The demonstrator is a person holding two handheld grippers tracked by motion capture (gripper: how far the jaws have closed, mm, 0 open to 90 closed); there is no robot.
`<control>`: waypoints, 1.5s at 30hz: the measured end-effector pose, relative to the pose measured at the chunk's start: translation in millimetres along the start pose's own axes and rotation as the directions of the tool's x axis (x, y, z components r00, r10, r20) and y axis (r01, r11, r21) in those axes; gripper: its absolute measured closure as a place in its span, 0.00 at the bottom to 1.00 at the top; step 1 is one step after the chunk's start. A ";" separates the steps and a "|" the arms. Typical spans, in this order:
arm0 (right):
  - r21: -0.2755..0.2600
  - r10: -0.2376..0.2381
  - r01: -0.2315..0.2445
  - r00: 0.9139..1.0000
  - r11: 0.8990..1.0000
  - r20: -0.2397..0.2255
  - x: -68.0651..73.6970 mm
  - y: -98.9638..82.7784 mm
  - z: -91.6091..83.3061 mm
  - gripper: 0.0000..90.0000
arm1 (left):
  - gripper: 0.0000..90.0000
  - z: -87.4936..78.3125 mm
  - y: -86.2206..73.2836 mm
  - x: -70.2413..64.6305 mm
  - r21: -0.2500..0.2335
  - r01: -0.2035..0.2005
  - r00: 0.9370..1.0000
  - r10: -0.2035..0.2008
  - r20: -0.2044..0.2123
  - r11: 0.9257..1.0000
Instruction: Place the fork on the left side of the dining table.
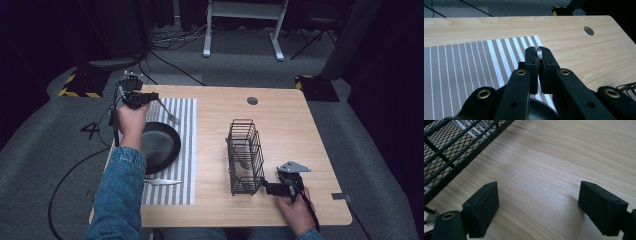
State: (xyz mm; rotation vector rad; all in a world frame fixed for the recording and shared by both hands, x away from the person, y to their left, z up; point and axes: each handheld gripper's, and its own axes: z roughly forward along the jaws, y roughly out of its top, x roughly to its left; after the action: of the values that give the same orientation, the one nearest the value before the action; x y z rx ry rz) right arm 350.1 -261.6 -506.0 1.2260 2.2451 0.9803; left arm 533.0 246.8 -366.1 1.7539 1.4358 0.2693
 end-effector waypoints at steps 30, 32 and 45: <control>0.000 -0.001 0.001 1.000 1.000 0.000 0.3 0.0 -0.2 0.19 | 0.72 8.8 -0.9 40.0 -0.005 0.049 0.997 -0.049 -0.058 0.999; 0.000 -0.001 0.001 1.000 1.000 0.000 0.3 0.0 -0.2 0.19 | 0.72 8.9 -1.0 44.4 -0.005 0.053 0.997 -0.053 -0.060 0.999; 0.000 -0.002 0.002 1.000 1.000 0.000 0.2 0.0 -0.2 0.19 | 0.71 15.6 -7.0 71.4 -0.010 0.130 0.990 -0.131 -0.061 0.991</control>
State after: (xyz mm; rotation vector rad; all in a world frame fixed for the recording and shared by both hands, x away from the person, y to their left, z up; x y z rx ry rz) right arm 349.8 -261.5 -505.9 1.2241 2.2459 0.9798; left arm 560.8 303.1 -404.1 1.6511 1.5848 0.2595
